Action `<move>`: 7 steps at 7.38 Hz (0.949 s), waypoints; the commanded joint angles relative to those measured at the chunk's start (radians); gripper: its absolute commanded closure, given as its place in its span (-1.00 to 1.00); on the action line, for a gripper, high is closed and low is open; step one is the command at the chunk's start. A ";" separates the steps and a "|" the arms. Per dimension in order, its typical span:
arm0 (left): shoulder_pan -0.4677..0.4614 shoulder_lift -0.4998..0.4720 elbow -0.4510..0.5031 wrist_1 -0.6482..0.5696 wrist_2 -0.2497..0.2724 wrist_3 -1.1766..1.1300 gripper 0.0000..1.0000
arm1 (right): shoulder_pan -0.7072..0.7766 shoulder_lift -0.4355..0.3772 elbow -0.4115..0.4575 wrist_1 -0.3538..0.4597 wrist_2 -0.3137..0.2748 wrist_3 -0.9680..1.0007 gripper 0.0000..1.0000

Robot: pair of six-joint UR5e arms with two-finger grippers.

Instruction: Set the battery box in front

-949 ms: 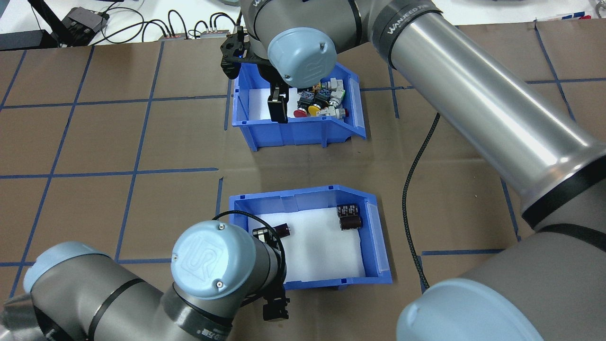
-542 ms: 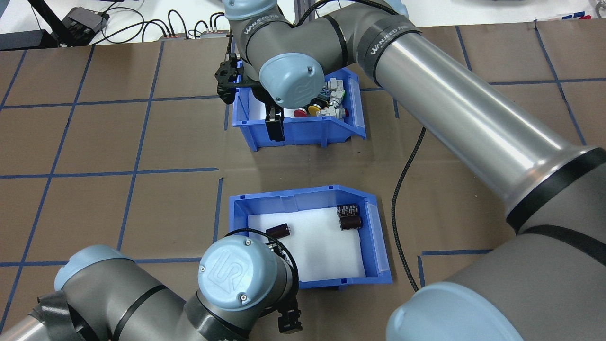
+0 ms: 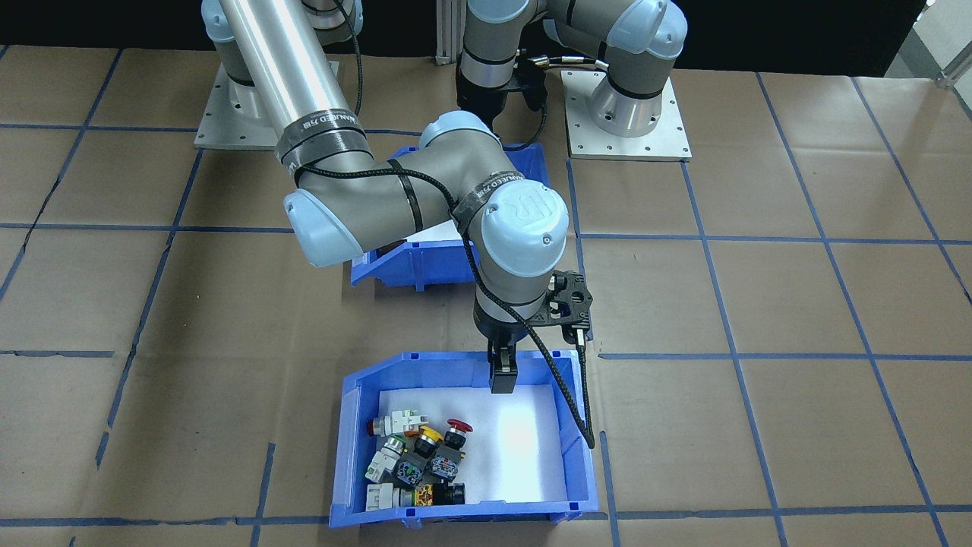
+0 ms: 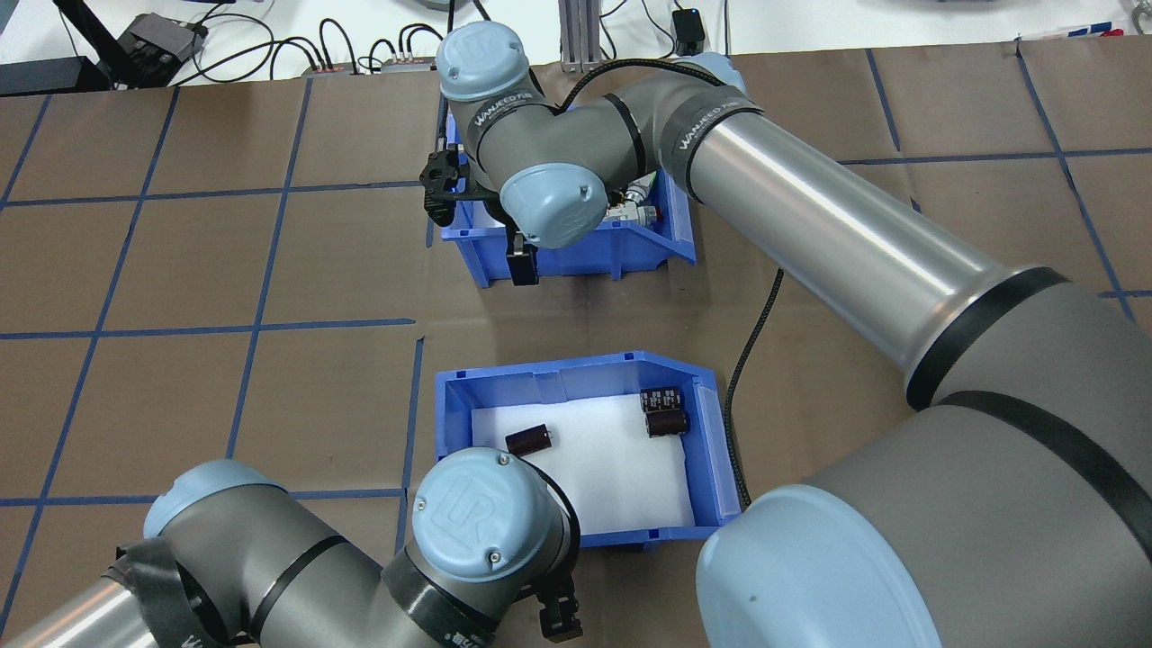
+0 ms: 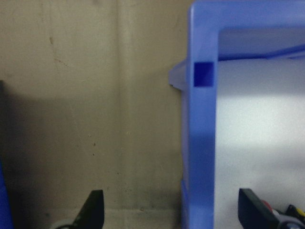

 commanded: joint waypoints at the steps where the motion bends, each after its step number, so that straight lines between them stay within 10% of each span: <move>1: -0.010 -0.011 0.001 0.001 0.006 0.041 -0.70 | 0.000 0.001 0.005 -0.010 -0.010 0.003 -1.00; 3: -0.010 -0.022 0.002 0.004 0.006 0.044 -0.47 | -0.001 -0.002 0.004 -0.012 -0.008 0.006 -0.92; 6: -0.011 -0.022 0.001 0.077 -0.006 0.059 0.71 | -0.001 -0.008 -0.002 -0.012 -0.046 0.006 0.79; 7: -0.011 -0.022 -0.002 0.094 -0.021 0.062 0.99 | -0.001 -0.010 -0.004 -0.012 -0.057 0.005 0.95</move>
